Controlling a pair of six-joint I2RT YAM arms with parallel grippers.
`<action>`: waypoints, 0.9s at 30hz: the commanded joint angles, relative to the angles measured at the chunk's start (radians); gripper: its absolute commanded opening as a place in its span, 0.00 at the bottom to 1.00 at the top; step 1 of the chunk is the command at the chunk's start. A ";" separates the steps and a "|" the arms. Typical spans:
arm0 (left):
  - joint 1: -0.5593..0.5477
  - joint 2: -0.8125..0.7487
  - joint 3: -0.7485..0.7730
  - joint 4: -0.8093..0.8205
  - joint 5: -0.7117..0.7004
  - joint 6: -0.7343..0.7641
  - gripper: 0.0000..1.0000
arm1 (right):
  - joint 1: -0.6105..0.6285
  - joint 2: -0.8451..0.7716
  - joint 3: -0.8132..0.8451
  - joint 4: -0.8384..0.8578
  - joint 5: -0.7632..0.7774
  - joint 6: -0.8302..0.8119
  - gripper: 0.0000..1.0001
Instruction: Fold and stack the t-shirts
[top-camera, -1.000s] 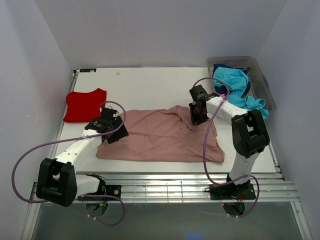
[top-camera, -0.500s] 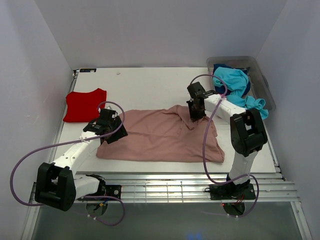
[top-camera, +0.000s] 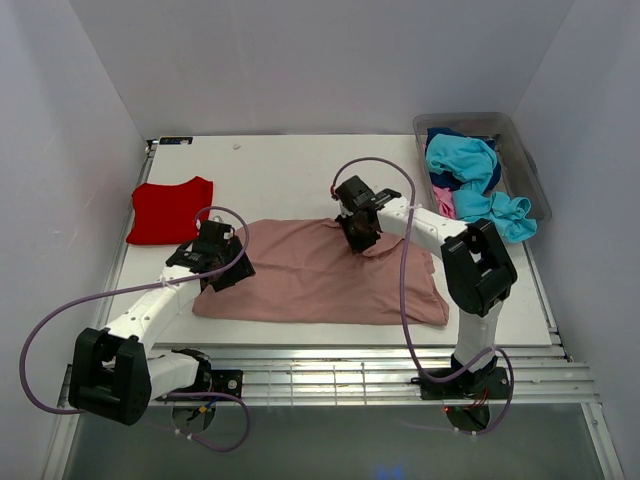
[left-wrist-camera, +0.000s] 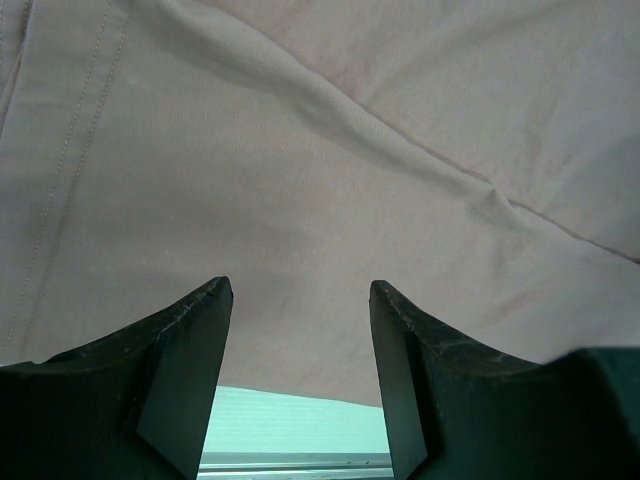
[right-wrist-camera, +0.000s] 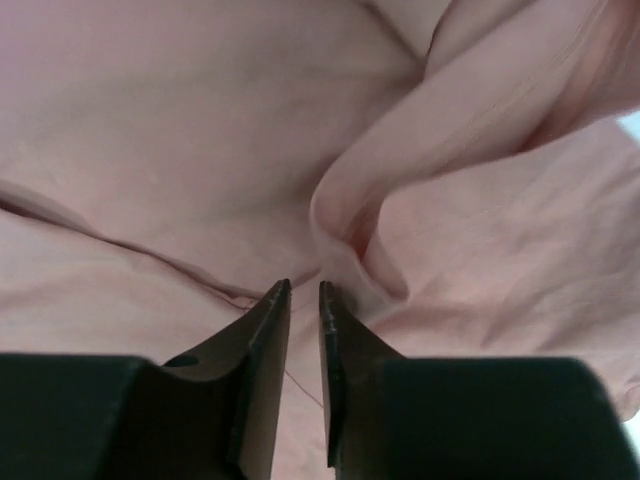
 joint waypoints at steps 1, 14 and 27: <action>0.007 -0.031 0.003 0.002 -0.001 0.001 0.68 | 0.014 -0.015 -0.027 -0.024 0.050 -0.009 0.25; 0.007 -0.045 -0.024 0.006 0.008 -0.011 0.68 | 0.014 -0.096 0.027 -0.026 0.181 0.046 0.32; 0.007 -0.056 -0.016 0.004 -0.004 -0.014 0.70 | 0.016 -0.064 -0.067 0.048 0.077 0.040 0.50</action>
